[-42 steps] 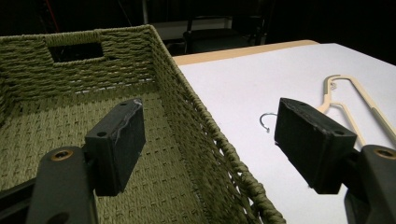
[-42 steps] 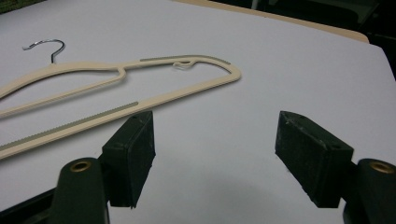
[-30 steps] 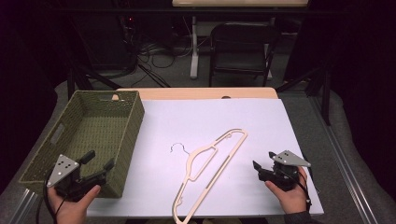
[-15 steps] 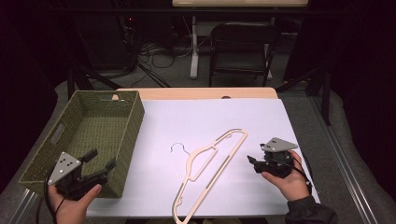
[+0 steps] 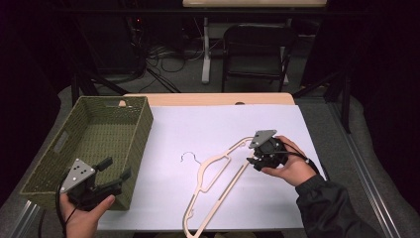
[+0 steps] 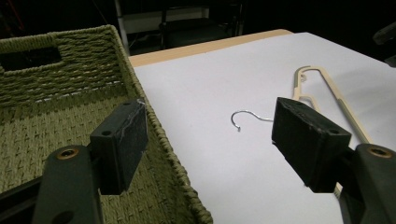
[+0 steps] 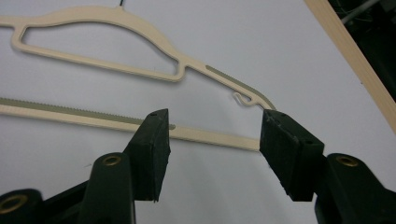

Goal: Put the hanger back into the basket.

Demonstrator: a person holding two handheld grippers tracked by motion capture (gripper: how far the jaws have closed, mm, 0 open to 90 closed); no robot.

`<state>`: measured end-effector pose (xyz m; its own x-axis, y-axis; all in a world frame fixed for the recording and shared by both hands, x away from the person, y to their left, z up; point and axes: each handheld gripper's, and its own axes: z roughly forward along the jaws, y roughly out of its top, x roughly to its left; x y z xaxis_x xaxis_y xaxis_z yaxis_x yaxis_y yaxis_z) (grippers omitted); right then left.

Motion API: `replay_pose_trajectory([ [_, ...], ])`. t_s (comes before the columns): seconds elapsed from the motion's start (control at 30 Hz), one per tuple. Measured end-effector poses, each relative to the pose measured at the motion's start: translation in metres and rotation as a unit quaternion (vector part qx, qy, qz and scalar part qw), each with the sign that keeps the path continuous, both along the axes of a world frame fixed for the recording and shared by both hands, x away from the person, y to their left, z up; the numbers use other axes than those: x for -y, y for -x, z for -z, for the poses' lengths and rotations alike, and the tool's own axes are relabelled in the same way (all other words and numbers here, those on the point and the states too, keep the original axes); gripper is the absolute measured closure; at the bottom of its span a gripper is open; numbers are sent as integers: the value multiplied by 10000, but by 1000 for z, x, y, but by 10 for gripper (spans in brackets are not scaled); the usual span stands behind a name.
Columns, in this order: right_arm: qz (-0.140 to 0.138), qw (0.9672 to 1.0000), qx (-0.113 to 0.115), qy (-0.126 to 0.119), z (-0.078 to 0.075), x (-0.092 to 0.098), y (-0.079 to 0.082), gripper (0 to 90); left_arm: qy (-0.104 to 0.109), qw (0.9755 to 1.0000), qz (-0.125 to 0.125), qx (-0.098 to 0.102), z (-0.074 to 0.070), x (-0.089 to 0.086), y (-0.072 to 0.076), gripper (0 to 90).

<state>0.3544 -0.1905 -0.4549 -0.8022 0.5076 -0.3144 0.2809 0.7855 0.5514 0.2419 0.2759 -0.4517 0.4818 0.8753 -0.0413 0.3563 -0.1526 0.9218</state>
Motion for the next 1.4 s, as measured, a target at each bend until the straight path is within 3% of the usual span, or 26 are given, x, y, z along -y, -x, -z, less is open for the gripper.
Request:
replay_pose_trajectory([
  [0.03, 0, 10000, 0, 0, 0, 0, 0, 433, 0, 10000, 0, 0, 0, 0, 0, 270],
  [0.07, -175, 9995, -18, 279, -1, -6, -4, 441, -4, 10000, 22, -11, 0, 2, -1, 271],
  [0.33, -485, 9965, -248, 632, 2, -26, -16, 519, -17, 10000, 70, -57, 1, 6, -3, 275],
  [0.4, -693, 9929, -392, 878, 5, -36, -19, 527, -17, 9999, 102, -82, 3, 6, -4, 275],
  [0.43, -693, 9929, -392, 878, 5, -36, -19, 527, -17, 9999, 102, -82, 3, 6, -4, 277],
  [0.47, -902, 9904, -447, 945, 5, -41, -21, 529, -37, 9999, 115, -91, 3, 6, -4, 277],
  [0.6, -1049, 9873, -559, 1056, 6, -51, -21, 543, -18, 9999, 128, -81, 3, 4, -4, 277],
  [0.63, -1197, 9850, -646, 1057, 4, -56, -22, 558, -3, 9999, 114, -81, 3, 4, -4, 277],
  [0.77, -1280, 9795, -969, 1214, 2, -67, -27, 572, 33, 9999, 95, -44, 1, 2, -4, 279],
  [0.9, -1413, 9742, -1138, 1344, 0, -78, -32, 583, 52, 9999, 109, -51, 1, 1, -4, 280],
  [0.93, -1413, 9742, -1138, 1344, 0, -78, -32, 583, 52, 9999, 109, -51, 1, 1, -4, 279],
  [1.03, -1557, 9689, -1290, 1429, 1, -86, -35, 595, 60, 9999, 116, -49, 1, 1, -4, 280],
  [1.07, -1659, 9642, -1402, 1518, 2, -91, -38, 592, 59, 9999, 112, -49, 1, 0, -4, 280],
  [1.1, -1659, 9642, -1402, 1518, 2, -91, -38, 592, 59, 9999, 112, -49, 1, 0, -4, 280],
  [1.13, -1720, 9607, -1509, 1569, 2, -95, -40, 587, 65, 9999, 96, -51, 1, 0, -4, 280],
  [1.37, -1893, 9540, -1533, 1748, 10, -105, -43, 571, 78, 9999, 100, -54, 2, -2, -4, 282],
  [1.4, -1957, 9515, -1504, 1836, 14, -108, -43, 559, 83, 9999, 105, -54, 2, -2, -4, 282],
])
